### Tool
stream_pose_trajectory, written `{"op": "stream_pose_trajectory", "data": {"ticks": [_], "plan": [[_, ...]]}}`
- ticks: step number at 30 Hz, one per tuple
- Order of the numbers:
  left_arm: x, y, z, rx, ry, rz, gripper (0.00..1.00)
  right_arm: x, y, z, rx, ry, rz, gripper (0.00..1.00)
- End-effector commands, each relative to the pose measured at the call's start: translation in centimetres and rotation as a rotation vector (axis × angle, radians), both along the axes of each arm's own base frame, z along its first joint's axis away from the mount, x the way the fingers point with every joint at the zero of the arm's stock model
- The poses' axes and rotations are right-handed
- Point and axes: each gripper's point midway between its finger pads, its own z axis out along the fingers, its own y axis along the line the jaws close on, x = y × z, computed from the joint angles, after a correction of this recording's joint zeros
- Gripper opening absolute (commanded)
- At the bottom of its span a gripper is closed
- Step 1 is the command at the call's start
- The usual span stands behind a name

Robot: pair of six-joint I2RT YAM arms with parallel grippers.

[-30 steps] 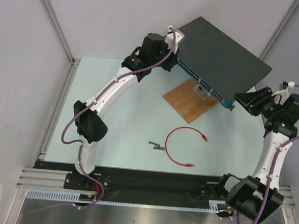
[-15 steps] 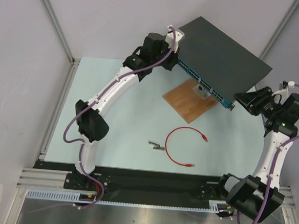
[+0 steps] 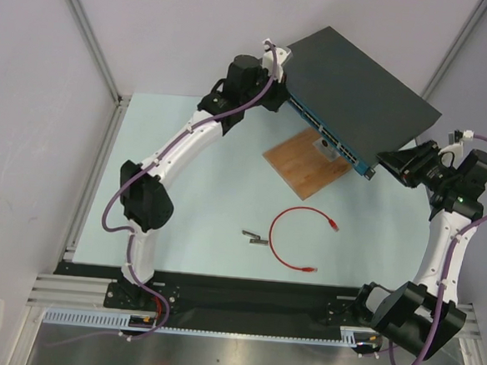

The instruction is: Insert the plug into the switch port

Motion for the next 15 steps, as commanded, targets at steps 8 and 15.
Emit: {"op": "stream_pose_trajectory", "data": {"ticks": [8, 15], "plan": [[-2.2, 0.5, 5.7, -0.119, -0.096, -0.057, 0.29, 2.9, 0.2, 0.2, -0.098, -0.075, 0.023, 0.00], [-7.9, 4.7, 6.3, -0.054, -0.124, -0.119, 0.46, 3.9, -2.6, 0.7, -0.119, -0.079, -0.041, 0.00]]}}
